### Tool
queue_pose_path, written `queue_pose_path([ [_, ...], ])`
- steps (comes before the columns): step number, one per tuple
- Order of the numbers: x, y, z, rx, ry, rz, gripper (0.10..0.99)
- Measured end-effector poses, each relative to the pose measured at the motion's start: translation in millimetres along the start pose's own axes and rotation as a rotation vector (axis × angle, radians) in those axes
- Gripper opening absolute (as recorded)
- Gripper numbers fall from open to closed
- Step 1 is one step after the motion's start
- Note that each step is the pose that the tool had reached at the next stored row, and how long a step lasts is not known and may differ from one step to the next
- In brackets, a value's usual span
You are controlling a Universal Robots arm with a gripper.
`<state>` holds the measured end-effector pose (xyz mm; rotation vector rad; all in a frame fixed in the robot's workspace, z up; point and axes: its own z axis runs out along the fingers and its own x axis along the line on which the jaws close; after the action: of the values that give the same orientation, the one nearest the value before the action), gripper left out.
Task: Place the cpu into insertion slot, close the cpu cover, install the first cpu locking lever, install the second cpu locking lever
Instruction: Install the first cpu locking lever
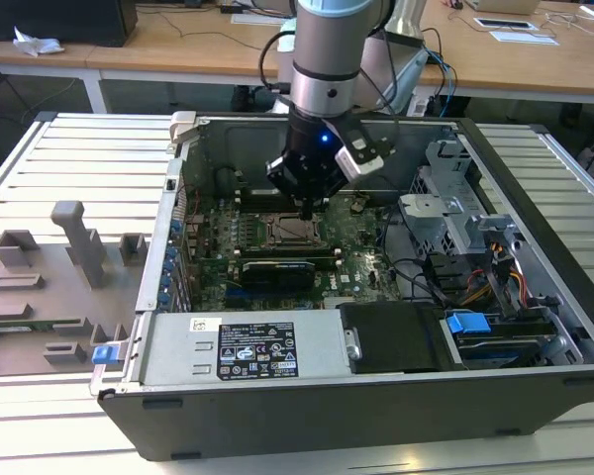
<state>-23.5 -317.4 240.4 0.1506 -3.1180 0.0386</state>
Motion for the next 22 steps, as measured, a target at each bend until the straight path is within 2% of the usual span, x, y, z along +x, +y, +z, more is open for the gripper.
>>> queue_pose_path([
  [9, 0.7, -0.7, -30.3, 0.004, 0.0004, 0.000, 0.106],
  [13, 0.9, -0.9, -39.9, 0.006, 0.0006, 0.000, 0.106],
  [22, 0.9, -1.0, -41.4, 0.006, 0.0005, 0.000, 0.106],
])
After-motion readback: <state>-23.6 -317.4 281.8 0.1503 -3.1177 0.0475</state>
